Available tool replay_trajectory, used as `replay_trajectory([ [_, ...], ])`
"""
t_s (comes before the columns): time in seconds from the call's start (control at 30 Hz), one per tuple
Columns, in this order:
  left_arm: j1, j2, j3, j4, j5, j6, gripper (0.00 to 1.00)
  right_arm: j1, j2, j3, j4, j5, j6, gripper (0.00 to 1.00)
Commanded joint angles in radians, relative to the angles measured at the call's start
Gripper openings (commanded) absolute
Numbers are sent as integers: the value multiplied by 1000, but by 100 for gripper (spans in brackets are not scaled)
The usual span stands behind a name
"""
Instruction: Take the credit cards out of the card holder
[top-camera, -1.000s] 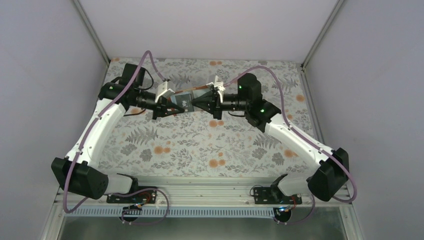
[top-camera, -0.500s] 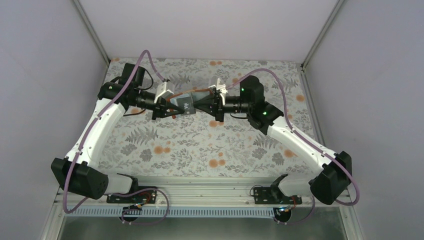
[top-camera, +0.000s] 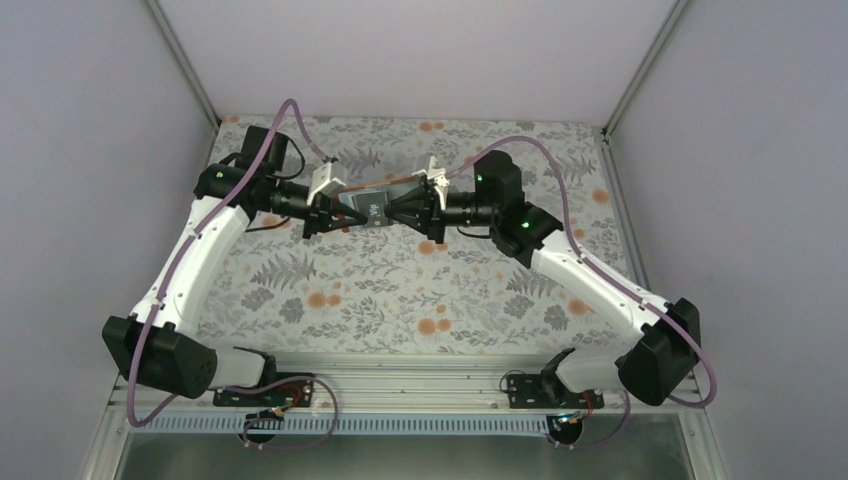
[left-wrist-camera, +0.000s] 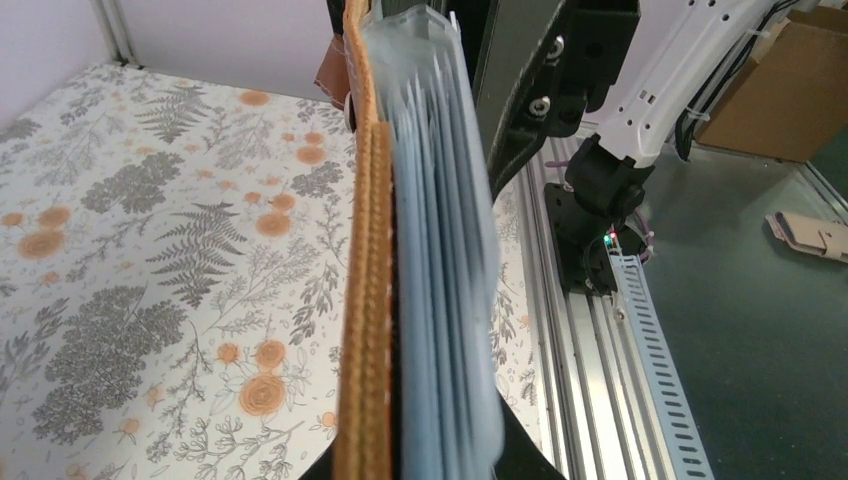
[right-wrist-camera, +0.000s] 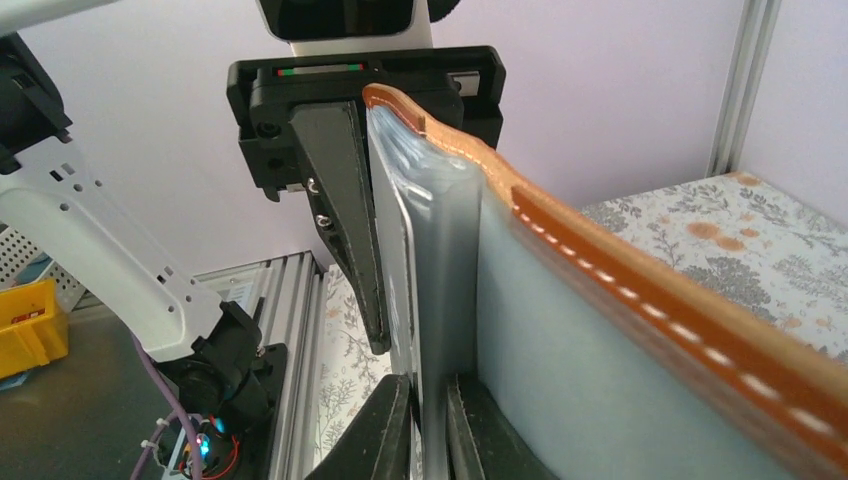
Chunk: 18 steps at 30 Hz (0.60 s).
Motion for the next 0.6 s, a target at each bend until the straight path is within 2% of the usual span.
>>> replay_trajectory([
  [0.0, -5, -11, -3, 14, 83, 43, 2, 20, 25, 12, 49, 63, 21, 13],
  [0.17, -5, -10, 5, -28, 105, 99, 2, 23, 42, 13, 73, 47, 29, 11],
  [0.3, -4, -8, 6, -11, 93, 75, 3, 23, 37, 17, 73, -43, 1, 4],
  [0.43, 1, -14, 8, -18, 91, 85, 20, 8, -8, -4, 31, -12, -36, 4],
  [0.57, 1, -15, 7, -30, 102, 94, 22, -15, -34, -9, -10, -9, -45, 4],
])
